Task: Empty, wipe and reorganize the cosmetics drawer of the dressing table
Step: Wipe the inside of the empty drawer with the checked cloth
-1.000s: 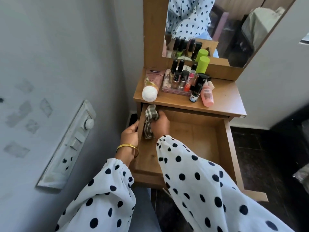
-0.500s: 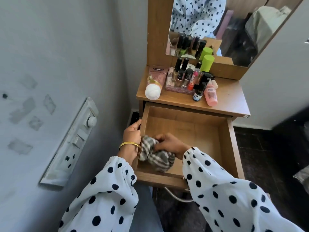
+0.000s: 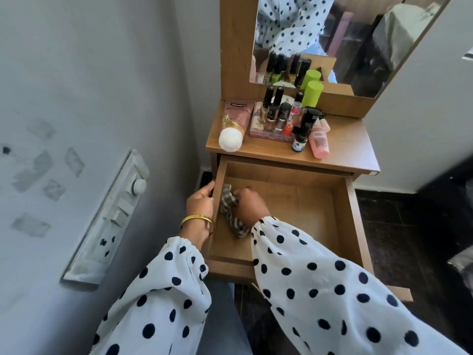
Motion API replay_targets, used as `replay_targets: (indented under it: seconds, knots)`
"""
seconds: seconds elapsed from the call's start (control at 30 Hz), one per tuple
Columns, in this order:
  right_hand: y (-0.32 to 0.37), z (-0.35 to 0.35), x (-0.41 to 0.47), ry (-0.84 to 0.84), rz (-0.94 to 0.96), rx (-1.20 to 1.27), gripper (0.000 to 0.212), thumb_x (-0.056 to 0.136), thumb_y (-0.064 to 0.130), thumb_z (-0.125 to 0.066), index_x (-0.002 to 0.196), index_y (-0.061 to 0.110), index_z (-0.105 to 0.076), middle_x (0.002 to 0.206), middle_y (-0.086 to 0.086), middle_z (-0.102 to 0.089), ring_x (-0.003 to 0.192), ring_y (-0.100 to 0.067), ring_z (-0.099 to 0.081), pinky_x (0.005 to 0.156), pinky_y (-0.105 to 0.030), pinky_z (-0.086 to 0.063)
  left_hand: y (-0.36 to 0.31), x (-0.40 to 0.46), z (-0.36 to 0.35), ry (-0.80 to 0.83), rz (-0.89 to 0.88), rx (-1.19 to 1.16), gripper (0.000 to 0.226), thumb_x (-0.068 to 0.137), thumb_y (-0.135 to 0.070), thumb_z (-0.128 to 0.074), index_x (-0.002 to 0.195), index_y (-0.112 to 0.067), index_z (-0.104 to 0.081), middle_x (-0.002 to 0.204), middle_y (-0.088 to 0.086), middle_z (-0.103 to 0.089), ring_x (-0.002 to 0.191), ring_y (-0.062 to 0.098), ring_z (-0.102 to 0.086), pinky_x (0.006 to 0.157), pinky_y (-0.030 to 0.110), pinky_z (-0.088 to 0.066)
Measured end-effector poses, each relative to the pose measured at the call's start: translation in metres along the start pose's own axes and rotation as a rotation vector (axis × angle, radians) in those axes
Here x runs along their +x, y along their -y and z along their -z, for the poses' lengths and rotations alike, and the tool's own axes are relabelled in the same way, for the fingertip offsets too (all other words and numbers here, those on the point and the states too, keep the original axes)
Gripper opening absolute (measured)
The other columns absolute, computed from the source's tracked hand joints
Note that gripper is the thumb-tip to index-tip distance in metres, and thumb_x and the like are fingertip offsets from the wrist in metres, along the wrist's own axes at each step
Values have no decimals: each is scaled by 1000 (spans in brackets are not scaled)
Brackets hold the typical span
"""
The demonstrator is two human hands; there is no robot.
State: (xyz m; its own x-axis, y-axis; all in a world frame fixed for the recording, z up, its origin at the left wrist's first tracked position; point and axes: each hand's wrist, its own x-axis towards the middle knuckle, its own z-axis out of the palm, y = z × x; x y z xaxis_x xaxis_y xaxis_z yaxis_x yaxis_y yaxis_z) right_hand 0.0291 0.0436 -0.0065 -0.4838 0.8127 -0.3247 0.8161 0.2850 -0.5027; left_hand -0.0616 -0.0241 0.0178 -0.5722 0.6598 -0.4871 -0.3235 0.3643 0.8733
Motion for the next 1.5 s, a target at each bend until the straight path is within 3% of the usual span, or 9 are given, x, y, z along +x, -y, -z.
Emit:
replay_targets:
  seconds: [0.1,0.2,0.3,0.57,0.73,0.9,1.07,1.27,1.5]
  knots:
    - [-2,0,-27,264,111,-18,31,82,7,-63,112,8,-65,109,-12,-67,102,-26,-63,90,-36,-52,1,2,0,-24,5,0,53,86,14,-32,126,-13,-55,131,5,-56,100,16,-57,77,21,-47]
    - [-6,1,-51,454,172,10,35,78,8,-67,113,6,-66,112,-12,-66,104,-25,-60,87,-30,-46,3,2,-2,-31,-1,26,52,87,13,-33,124,-13,-57,130,5,-57,116,24,-55,94,31,-48]
    - [-5,6,-56,472,191,7,34,79,7,-64,113,6,-66,113,-14,-66,103,-26,-59,87,-29,-45,7,0,-3,-37,-66,101,50,86,11,-35,124,-12,-57,130,7,-58,121,27,-54,104,42,-43]
    - [-4,5,-64,391,186,-83,32,84,5,-52,113,3,-64,110,-17,-65,95,-27,-59,80,-30,-45,6,-25,-14,-103,-434,404,43,91,4,-34,125,-11,-57,131,9,-57,124,23,-51,94,20,-37]
    - [-41,31,-73,465,78,-109,32,79,2,-56,109,-1,-66,102,-20,-66,83,-20,-52,74,-29,-44,11,-46,-27,42,-609,583,42,91,4,-35,124,-11,-57,131,6,-57,123,19,-52,94,10,-33]
    - [-97,70,-94,482,-151,-284,26,79,9,-57,100,-2,-66,88,-10,-60,81,-19,-52,73,-30,-43,19,-57,-57,204,-591,711,40,92,1,-37,125,-14,-56,129,8,-59,113,31,-57,91,28,-45]
    - [-113,65,-107,311,-269,-397,24,86,17,-53,103,6,-66,101,-9,-66,90,-22,-62,77,-29,-50,34,-68,-92,478,-532,899,37,94,-5,-40,125,-15,-56,129,7,-59,114,26,-58,94,29,-46]
    - [-119,66,-100,-30,-112,-858,26,96,20,-46,115,14,-61,120,-10,-56,113,-28,-49,94,-38,-39,41,-55,-87,397,-497,943,37,93,-7,-40,124,-17,-58,126,7,-62,110,24,-60,90,27,-47]
    - [-130,93,-53,-179,21,-1256,16,74,39,-68,75,24,-76,93,-1,-66,87,-23,-60,79,-37,-49,52,-52,-85,402,-469,918,35,94,-9,-41,125,-17,-56,127,4,-61,115,20,-57,93,23,-45]
